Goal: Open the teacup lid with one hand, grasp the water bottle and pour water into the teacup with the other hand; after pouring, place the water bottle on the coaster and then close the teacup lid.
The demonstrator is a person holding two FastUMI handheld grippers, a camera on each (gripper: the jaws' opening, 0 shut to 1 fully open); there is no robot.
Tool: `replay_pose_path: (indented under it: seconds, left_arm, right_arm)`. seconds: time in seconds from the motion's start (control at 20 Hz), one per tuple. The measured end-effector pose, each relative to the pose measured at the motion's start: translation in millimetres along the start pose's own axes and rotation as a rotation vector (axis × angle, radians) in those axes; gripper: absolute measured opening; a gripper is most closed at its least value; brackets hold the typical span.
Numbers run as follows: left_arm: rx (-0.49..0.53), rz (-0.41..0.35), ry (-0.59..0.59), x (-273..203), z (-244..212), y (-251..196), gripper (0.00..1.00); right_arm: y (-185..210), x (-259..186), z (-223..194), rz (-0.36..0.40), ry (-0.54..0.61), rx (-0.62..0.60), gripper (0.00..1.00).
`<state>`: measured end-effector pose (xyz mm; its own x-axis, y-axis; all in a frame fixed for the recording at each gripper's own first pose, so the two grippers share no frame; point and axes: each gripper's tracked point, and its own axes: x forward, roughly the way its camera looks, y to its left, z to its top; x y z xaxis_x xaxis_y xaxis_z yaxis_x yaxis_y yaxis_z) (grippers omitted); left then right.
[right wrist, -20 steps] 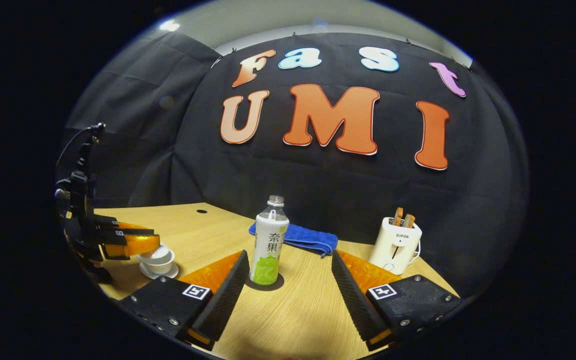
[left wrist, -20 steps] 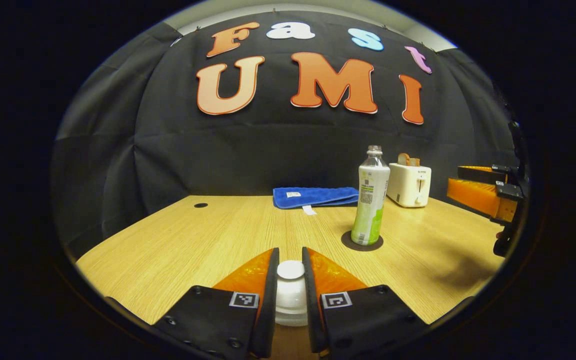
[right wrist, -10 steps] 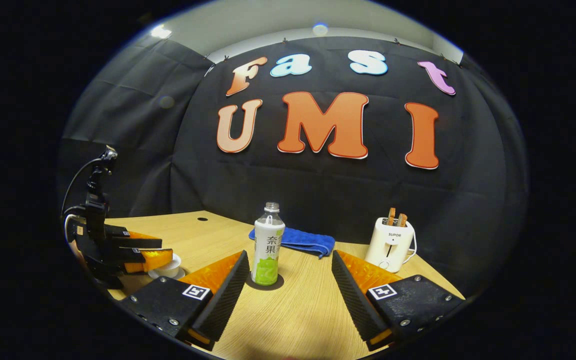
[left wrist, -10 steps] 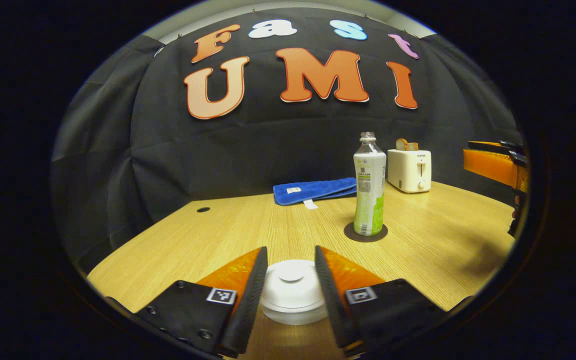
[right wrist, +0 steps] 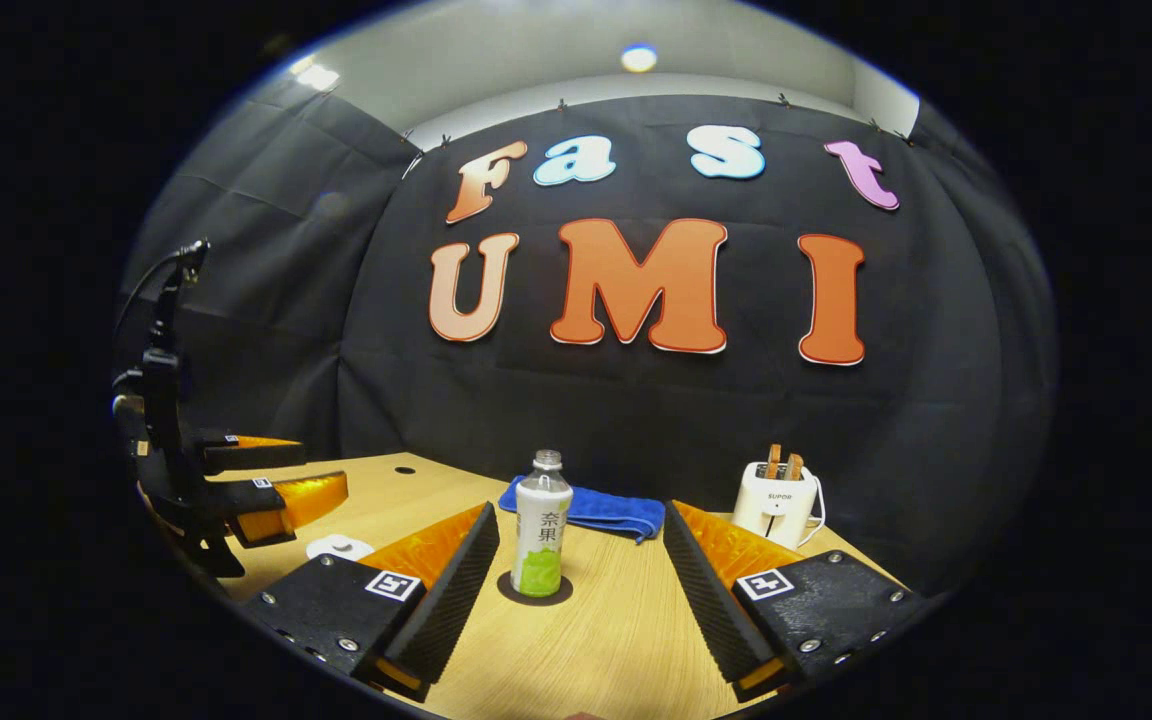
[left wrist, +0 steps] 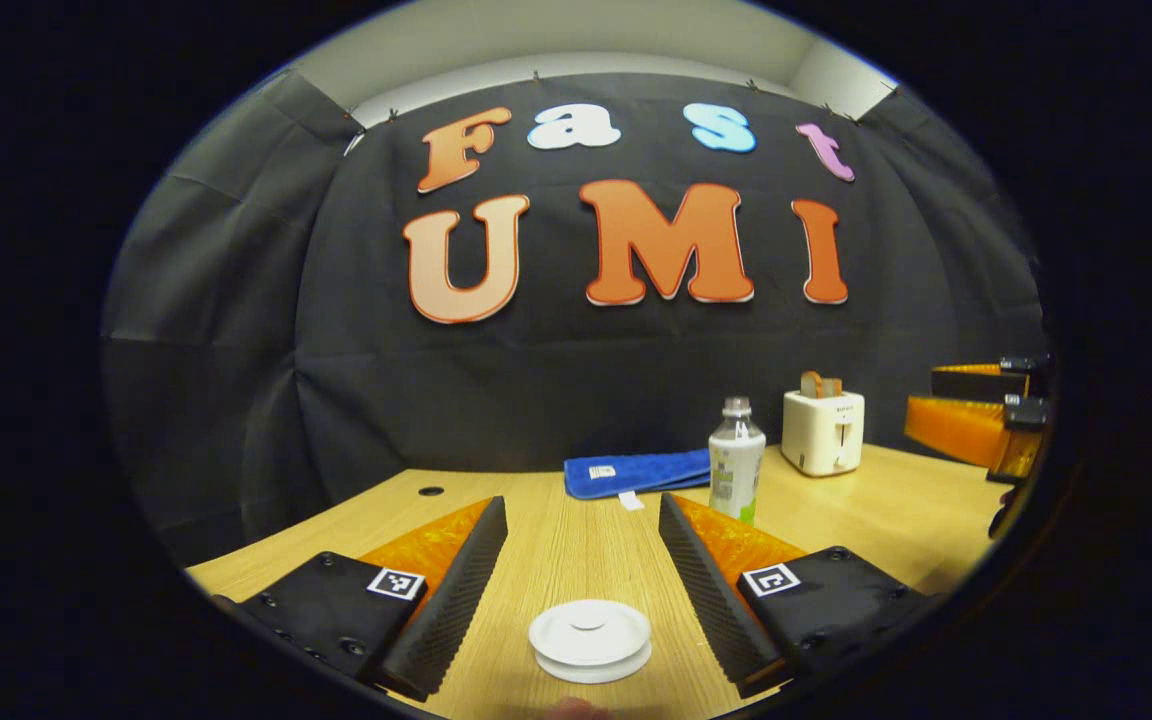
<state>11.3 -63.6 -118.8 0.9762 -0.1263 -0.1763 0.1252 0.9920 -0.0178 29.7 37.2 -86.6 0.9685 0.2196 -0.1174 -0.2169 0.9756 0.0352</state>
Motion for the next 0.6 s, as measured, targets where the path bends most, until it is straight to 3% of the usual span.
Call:
replay_pose_path:
  seconds: [0.15, 0.2, 0.25, 0.3, 0.4, 0.6]
  left_arm:
    - [-0.002, 0.028, -0.071, -9, 33, 6, 0.99]
    - [-0.007, 0.037, -0.097, -12, 44, 8, 0.94]
    - [-0.009, 0.038, -0.117, -16, 50, 8, 0.99]
    - [-0.006, 0.041, -0.129, -20, 56, 8, 0.95]
    - [0.002, 0.060, -0.148, -26, 63, 14, 0.99]
    - [0.008, 0.088, -0.172, -33, 67, 22, 0.99]
  right_arm:
    - [14, -3, 15, 0.002, -0.033, -0.019, 0.99]
    - [17, -5, 19, -0.008, -0.046, -0.038, 0.99]
    - [23, -7, 22, -0.005, -0.063, -0.054, 0.99]
    - [33, -9, 21, 0.020, -0.066, -0.069, 0.99]
    - [46, -12, 14, 0.048, -0.056, -0.091, 0.99]
    - [39, -17, 20, -0.002, -0.071, -0.096, 0.99]
